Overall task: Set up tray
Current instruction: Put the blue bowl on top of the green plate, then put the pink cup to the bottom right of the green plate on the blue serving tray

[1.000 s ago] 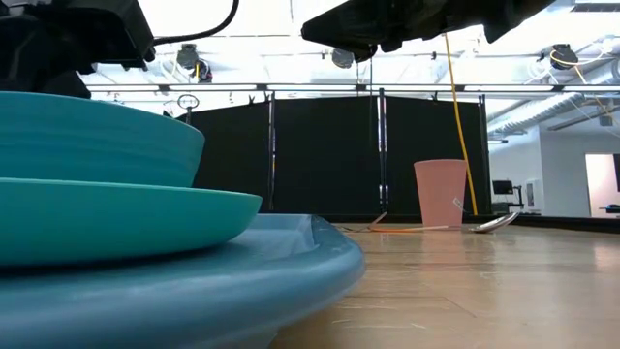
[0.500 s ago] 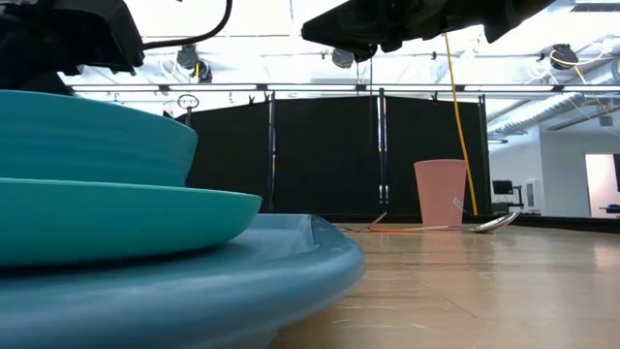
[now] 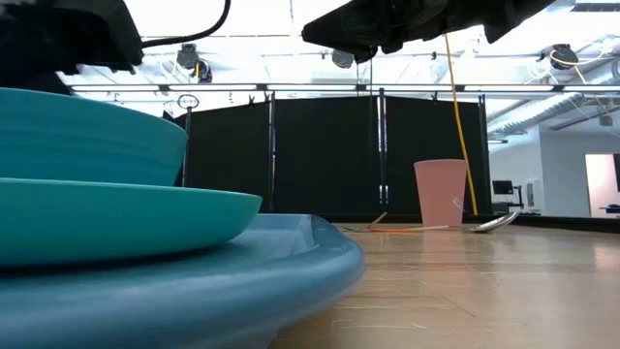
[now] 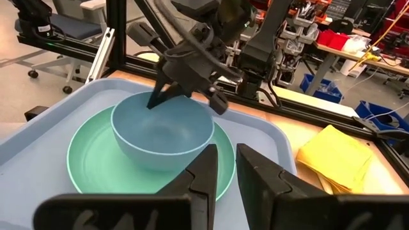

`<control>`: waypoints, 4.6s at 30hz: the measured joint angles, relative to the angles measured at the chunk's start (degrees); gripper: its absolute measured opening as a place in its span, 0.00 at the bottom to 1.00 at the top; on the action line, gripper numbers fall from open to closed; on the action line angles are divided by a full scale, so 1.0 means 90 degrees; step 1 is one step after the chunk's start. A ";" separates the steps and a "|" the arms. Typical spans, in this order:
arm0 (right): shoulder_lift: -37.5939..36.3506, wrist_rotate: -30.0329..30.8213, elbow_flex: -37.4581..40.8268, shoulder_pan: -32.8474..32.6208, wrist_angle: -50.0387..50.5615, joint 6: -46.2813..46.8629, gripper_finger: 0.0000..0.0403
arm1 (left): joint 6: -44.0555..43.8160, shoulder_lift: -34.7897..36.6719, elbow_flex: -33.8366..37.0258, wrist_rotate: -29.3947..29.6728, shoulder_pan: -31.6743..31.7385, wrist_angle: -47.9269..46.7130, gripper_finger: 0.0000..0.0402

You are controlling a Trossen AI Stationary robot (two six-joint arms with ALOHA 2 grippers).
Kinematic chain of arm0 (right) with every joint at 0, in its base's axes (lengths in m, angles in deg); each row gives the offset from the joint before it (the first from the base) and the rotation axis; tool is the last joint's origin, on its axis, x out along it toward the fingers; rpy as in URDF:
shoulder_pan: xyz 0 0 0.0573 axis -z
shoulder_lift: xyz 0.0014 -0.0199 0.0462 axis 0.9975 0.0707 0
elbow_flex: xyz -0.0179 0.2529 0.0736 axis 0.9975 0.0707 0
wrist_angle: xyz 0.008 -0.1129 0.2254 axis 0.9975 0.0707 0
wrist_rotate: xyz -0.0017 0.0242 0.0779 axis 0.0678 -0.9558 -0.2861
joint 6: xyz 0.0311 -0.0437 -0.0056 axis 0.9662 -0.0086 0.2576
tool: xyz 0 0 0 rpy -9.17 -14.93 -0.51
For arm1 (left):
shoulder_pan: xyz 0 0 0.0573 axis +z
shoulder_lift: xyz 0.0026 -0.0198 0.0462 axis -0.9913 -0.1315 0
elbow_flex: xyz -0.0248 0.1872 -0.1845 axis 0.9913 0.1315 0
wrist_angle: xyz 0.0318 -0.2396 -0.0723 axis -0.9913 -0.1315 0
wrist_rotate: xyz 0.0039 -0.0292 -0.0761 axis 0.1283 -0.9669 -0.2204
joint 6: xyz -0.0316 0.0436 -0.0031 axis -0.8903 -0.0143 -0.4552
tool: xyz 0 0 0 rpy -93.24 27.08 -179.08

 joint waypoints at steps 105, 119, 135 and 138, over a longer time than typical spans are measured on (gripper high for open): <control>-0.0433 0.0442 -0.1394 0.3422 0.8383 0.3767 0.28 | 0.1308 0.1666 0.0000 0.7368 -0.1377 0.1304 0.01; -0.0431 0.0156 -0.1394 0.3419 0.8190 0.3486 0.01 | 0.1310 0.1666 0.0000 0.7363 -0.1379 0.1302 0.01; -0.0428 0.0680 -0.1394 0.3148 0.7944 0.3132 0.00 | 0.1311 0.1666 0.0000 0.7354 -0.1377 0.1258 0.01; -0.0428 0.0685 -0.1394 0.2972 0.7749 0.2992 0.00 | 0.1312 0.1666 0.0000 0.7356 -0.1377 0.1258 0.01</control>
